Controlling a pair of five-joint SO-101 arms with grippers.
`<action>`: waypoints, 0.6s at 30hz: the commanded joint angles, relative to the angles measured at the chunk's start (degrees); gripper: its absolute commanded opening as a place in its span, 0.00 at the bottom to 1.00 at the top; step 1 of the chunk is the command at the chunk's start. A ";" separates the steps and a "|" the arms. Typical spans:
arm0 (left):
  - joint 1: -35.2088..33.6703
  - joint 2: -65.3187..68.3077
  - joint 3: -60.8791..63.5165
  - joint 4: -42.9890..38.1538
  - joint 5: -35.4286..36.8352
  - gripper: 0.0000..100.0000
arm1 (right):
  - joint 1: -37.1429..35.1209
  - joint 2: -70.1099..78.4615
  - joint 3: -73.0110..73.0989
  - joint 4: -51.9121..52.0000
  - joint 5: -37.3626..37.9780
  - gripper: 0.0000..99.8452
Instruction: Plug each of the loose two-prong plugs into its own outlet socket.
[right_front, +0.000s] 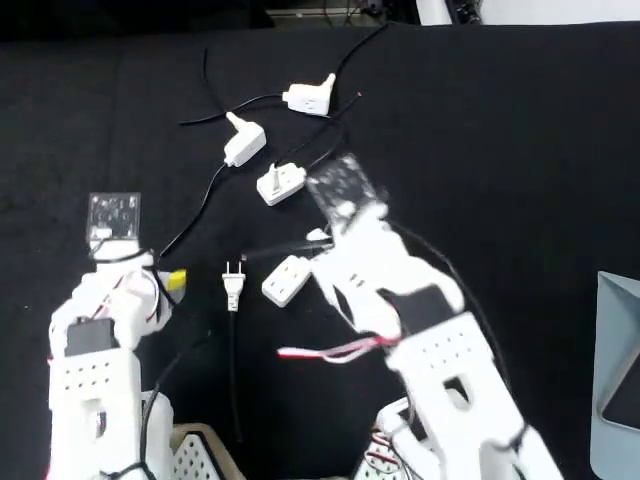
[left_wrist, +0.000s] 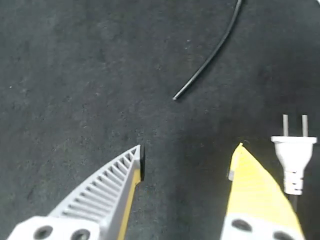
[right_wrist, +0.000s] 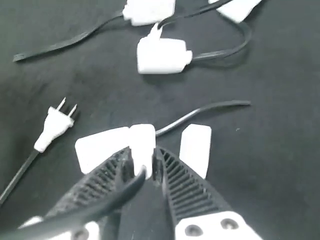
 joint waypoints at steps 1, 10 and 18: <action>-1.45 -5.71 4.18 -2.99 0.00 0.28 | -2.55 11.21 -10.33 2.29 2.55 0.01; -1.45 -9.49 6.37 -2.46 -0.09 0.28 | -4.13 25.36 -16.57 3.34 8.18 0.01; -1.54 -9.49 6.64 -2.46 -0.09 0.28 | -11.16 28.62 -16.57 2.73 8.35 0.01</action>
